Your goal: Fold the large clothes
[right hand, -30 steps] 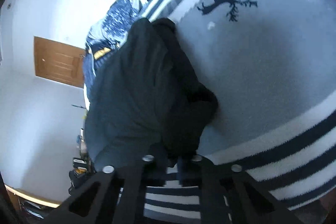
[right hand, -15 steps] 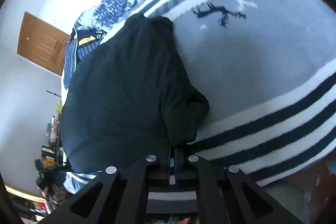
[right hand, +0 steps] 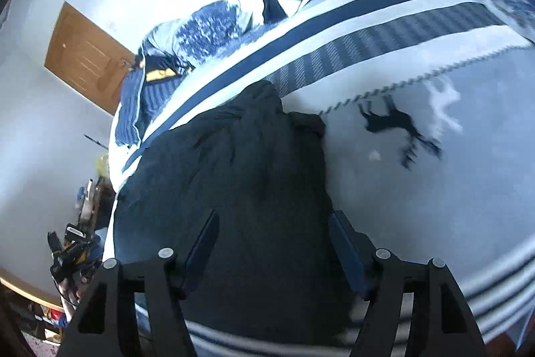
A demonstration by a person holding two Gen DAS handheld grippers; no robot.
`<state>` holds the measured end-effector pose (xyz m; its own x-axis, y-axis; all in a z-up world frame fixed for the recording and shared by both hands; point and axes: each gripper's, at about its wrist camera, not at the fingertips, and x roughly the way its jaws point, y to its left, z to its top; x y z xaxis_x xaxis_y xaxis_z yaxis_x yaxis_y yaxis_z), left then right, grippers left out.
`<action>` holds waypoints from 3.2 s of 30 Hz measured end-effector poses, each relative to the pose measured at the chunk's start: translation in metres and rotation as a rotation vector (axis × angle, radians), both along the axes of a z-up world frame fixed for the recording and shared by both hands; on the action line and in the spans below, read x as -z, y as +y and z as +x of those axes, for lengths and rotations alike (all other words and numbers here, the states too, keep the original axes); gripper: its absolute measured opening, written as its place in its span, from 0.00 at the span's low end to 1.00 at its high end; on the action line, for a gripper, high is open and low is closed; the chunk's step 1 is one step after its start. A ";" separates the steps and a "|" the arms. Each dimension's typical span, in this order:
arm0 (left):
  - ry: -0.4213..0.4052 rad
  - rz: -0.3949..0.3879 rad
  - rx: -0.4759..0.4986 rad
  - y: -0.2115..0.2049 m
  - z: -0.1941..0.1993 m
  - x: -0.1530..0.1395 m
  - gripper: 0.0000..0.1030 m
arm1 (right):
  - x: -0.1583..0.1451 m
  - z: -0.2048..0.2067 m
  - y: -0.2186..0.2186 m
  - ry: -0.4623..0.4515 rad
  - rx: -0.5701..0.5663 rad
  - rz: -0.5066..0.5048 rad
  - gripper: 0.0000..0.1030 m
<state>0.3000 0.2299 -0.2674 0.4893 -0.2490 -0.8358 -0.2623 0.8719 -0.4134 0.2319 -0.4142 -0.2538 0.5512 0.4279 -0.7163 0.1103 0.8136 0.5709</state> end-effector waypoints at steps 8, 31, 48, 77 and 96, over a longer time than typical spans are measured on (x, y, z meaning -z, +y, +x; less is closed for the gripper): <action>0.002 0.006 0.039 -0.024 0.009 0.006 0.04 | 0.027 0.047 -0.001 0.095 -0.016 0.062 0.04; 0.037 0.138 0.147 -0.066 0.128 -0.009 0.64 | 0.023 0.169 0.014 0.186 -0.047 0.029 0.66; -0.123 0.381 0.003 -0.071 0.069 -0.058 0.19 | -0.016 0.151 0.022 0.099 0.015 -0.161 0.02; 0.094 -0.200 -0.010 -0.152 -0.168 0.041 0.88 | 0.067 -0.109 0.096 0.110 0.042 0.248 0.79; 0.067 -0.063 -0.153 -0.149 -0.102 0.047 0.88 | 0.095 -0.069 0.096 0.128 0.174 0.413 0.55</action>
